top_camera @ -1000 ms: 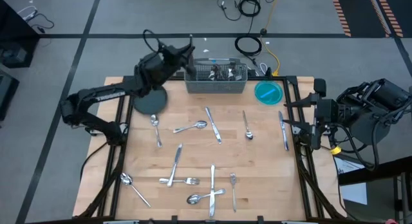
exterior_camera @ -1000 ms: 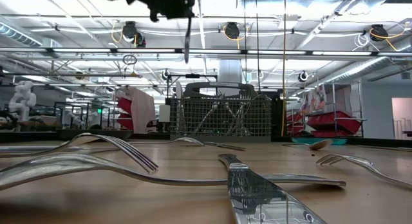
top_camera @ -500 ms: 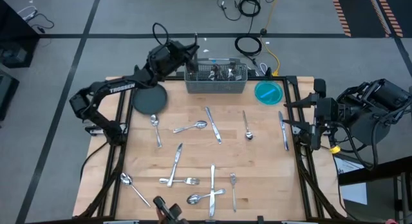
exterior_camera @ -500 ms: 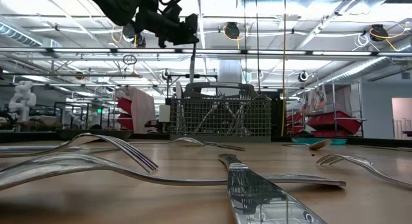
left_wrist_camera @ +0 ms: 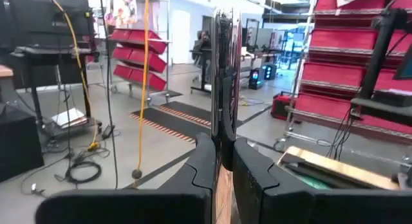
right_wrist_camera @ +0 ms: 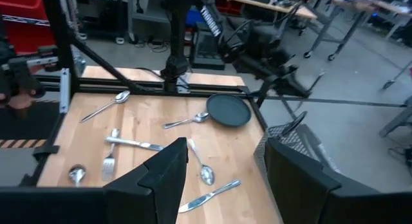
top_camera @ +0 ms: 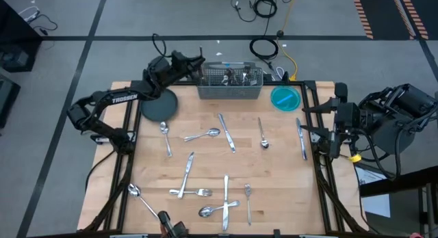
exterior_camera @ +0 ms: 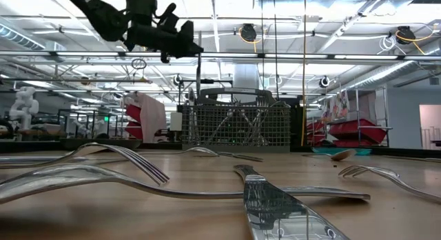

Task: Sort silverware
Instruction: Put the table knife into the silverware organizer

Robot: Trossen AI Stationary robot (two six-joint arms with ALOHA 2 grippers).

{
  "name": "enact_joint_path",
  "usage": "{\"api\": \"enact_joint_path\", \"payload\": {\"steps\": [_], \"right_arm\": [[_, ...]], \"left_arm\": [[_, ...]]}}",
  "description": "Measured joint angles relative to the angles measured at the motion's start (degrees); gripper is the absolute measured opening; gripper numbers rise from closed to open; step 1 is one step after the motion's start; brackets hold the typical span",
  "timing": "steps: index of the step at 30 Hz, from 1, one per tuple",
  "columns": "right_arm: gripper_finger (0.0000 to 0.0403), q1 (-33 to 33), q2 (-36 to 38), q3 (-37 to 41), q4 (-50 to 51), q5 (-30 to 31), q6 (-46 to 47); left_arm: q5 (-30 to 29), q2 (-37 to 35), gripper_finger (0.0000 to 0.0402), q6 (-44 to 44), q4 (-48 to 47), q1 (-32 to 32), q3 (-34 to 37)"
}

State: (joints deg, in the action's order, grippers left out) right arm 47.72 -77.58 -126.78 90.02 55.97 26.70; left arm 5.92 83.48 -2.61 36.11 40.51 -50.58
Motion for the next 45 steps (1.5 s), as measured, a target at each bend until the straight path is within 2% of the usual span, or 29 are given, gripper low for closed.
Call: {"api": "enact_joint_path", "payload": {"steps": [14, 29, 37, 39, 45], "right_arm": [[0.0196, -0.4, 0.0, 0.0, 0.0, 2.7, 0.3], [0.0196, -2.1, 0.0, 0.0, 0.0, 2.9, 1.4], [0.0196, -2.0, 0.0, 0.0, 0.0, 2.7, 1.6], [0.0196, -2.0, 0.0, 0.0, 0.0, 2.5, 1.6], [0.0196, -2.0, 0.0, 0.0, 0.0, 2.4, 1.6]], "left_arm": [[-0.4, 3.4, 0.0031, -2.3, 13.4, 3.4, 8.4], [1.4, 13.8, 0.0031, -7.6, 14.5, 2.9, 8.8], [1.5, 16.3, 0.0031, -10.3, 14.2, 2.9, 8.6], [1.6, 16.2, 0.0044, -10.5, 14.0, 2.9, 8.6], [2.4, 15.4, 0.0142, -11.0, 12.9, 2.8, 8.8]]}}
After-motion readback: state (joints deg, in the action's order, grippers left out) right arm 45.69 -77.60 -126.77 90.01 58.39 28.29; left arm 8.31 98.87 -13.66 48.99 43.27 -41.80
